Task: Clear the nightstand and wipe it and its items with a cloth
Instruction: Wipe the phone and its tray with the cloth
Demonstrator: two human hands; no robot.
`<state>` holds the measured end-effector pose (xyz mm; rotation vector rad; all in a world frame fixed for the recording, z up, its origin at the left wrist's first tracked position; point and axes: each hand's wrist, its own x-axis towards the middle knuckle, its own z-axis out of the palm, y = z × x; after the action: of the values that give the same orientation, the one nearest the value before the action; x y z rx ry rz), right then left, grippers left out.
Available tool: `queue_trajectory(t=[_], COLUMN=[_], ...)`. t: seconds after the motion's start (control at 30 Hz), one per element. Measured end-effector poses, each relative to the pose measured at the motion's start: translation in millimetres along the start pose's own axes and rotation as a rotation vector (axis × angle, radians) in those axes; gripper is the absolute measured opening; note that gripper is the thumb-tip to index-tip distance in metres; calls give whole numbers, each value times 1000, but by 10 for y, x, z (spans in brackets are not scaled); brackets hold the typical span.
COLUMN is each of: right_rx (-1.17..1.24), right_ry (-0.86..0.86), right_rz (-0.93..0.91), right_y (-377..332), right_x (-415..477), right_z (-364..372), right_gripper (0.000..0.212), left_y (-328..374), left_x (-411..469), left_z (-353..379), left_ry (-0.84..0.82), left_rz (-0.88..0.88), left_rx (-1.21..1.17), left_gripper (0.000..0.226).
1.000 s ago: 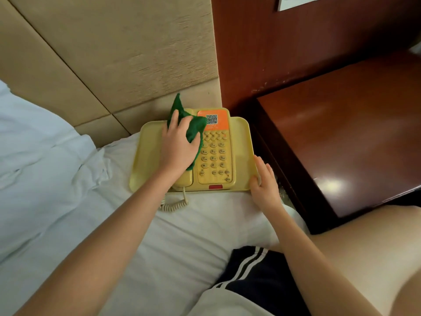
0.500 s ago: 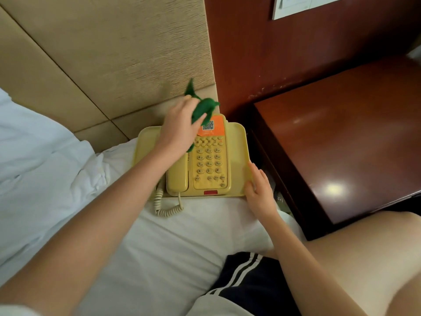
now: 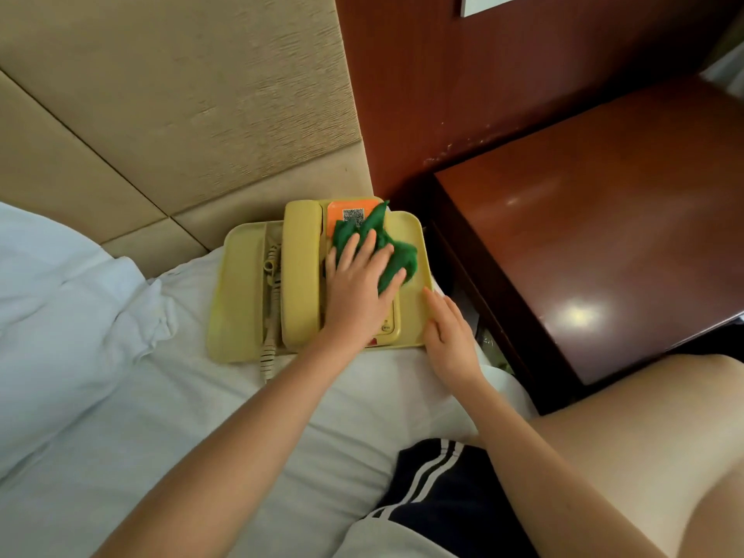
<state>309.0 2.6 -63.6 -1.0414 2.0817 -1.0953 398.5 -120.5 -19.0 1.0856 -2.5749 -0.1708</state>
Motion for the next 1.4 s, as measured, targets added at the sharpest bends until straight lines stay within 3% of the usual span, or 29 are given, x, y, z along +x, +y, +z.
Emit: queue_trajectory(t=[0.13, 0.27, 0.37, 0.53, 1.03, 1.3, 1.4], right_rx=[-26, -24, -12, 4, -33, -27, -23], right_ry=[-4, -4, -31, -40, -15, -29, -24], right_rz=[-7, -14, 27, 28, 1, 23, 36], right_y=[37, 47, 17, 0, 67, 26, 12], right_x=[2, 1, -9, -13, -21, -46, -53], right_z=[35, 35, 8, -20, -33, -50, -53], right_gripper=[61, 62, 49, 48, 43, 44, 44], left_y=[58, 16, -29, -79, 77, 87, 109], left_x=[-497, -264, 266, 978, -520, 697, 941], left_z=[2, 11, 30, 77, -33, 23, 77], left_ry=[-41, -50, -45, -93, -64, -213, -251], left_rz=[118, 103, -41, -278, 108, -259, -287], left_rx=[99, 135, 104, 127, 161, 155, 197], left_gripper=[48, 46, 42, 44, 45, 51, 51])
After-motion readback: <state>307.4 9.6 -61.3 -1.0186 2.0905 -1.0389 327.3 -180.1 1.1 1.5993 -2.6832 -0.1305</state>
